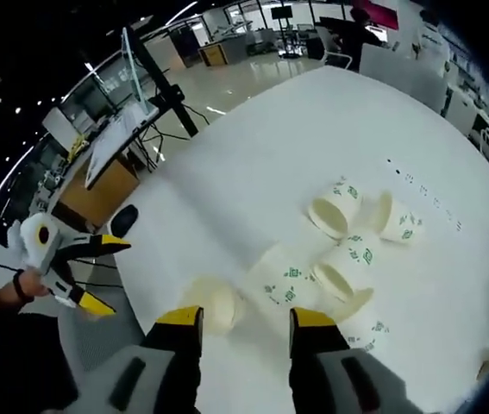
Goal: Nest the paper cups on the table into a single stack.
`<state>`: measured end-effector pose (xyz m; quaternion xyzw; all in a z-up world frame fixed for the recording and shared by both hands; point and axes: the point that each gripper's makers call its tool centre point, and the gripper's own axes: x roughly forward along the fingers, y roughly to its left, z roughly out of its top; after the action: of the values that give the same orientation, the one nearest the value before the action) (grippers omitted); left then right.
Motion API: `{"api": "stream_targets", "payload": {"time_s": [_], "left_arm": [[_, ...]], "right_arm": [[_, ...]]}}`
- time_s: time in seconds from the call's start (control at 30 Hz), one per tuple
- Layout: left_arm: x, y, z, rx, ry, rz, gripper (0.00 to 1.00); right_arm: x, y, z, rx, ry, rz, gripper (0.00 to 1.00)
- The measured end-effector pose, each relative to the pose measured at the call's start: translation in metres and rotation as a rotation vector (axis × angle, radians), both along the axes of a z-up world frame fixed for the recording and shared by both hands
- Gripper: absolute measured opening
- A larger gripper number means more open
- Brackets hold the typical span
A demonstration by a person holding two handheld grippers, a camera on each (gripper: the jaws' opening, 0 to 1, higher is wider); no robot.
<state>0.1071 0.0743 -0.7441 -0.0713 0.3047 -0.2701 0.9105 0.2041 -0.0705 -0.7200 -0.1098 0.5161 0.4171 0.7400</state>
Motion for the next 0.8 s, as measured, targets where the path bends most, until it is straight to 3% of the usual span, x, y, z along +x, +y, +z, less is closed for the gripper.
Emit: {"api": "stream_targets", "payload": {"time_s": [0.47, 0.8], "left_arm": [[0.005, -0.001, 0.006, -0.015, -0.004, -0.001, 0.63], [0.005, -0.004, 0.011, -0.051, 0.002, 0.001, 0.63]], "right_arm": [[-0.024, -0.019, 0.004, 0.088, -0.085, -0.038, 0.61], [-0.037, -0.034, 0.005, 0.125, -0.213, -0.055, 0.70]]}}
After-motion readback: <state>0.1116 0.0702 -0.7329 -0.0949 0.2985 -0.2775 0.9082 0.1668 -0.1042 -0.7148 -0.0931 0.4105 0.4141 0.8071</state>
